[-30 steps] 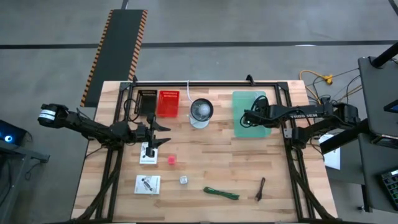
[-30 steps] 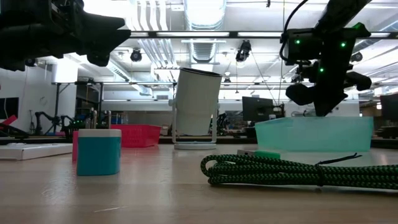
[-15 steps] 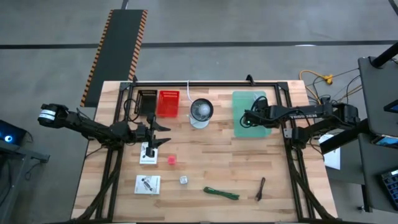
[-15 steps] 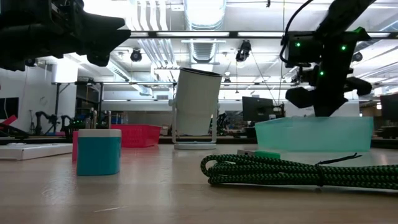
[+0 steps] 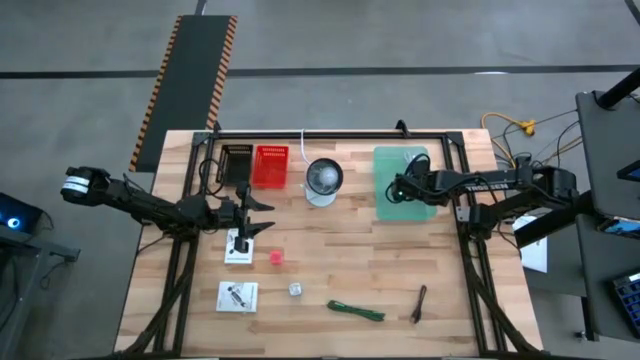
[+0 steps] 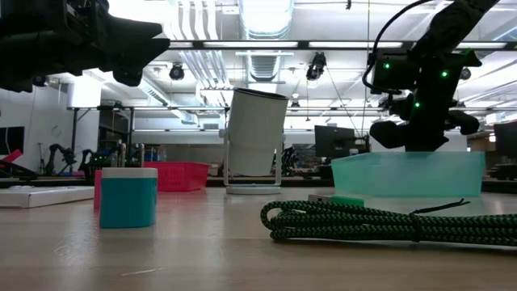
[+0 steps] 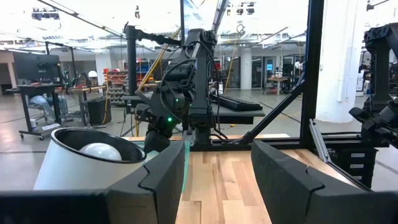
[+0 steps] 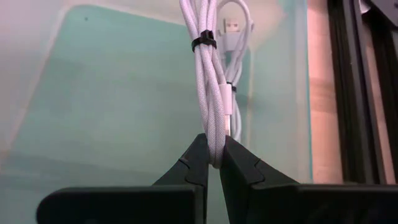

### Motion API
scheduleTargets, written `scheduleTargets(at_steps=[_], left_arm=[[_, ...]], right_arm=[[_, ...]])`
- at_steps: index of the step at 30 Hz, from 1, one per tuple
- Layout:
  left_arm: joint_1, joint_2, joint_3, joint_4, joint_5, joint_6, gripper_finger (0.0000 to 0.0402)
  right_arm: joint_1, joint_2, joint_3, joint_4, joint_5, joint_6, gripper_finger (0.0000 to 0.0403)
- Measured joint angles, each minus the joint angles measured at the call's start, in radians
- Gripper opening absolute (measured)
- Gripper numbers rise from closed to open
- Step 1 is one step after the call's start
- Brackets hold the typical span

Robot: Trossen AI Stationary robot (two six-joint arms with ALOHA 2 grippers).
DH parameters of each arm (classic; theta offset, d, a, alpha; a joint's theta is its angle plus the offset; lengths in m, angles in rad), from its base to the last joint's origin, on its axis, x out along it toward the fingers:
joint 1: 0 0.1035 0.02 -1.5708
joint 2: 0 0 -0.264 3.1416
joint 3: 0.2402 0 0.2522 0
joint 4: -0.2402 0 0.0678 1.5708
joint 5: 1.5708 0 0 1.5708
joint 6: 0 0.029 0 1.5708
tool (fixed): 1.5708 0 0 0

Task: Pick and place items into bin
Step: Put the white charger cable into the green bin, then put the green charger cable into the green bin

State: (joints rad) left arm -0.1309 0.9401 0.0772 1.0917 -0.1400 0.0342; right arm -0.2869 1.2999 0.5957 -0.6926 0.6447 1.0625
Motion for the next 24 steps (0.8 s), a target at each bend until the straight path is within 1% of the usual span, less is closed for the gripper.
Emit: scheduleTargets(at_steps=[8,11,13,20,24], left_arm=[[0.0,0.0,0.0,0.0,0.0,0.0,0.0171],[0.0,0.0,0.0,0.0,0.0,0.0,0.0171],[0.0,0.0,0.0,0.0,0.0,0.0,0.0171],[0.0,0.0,0.0,0.0,0.0,0.0,0.0171],[0.0,0.0,0.0,0.0,0.0,0.0,0.0171]], right_arm=[[-0.016,0.0,-0.001,0.001,0.01,-0.016,0.0013],[-0.015,0.0,-0.001,0.001,0.002,-0.018,0.0021],[-0.015,0.0,-0.001,0.0,-0.014,-0.032,0.0036],[-0.015,0.0,-0.001,0.001,-0.014,-0.05,0.0099],[-0.014,0.0,0.003,0.003,-0.014,-0.075,0.0125]])
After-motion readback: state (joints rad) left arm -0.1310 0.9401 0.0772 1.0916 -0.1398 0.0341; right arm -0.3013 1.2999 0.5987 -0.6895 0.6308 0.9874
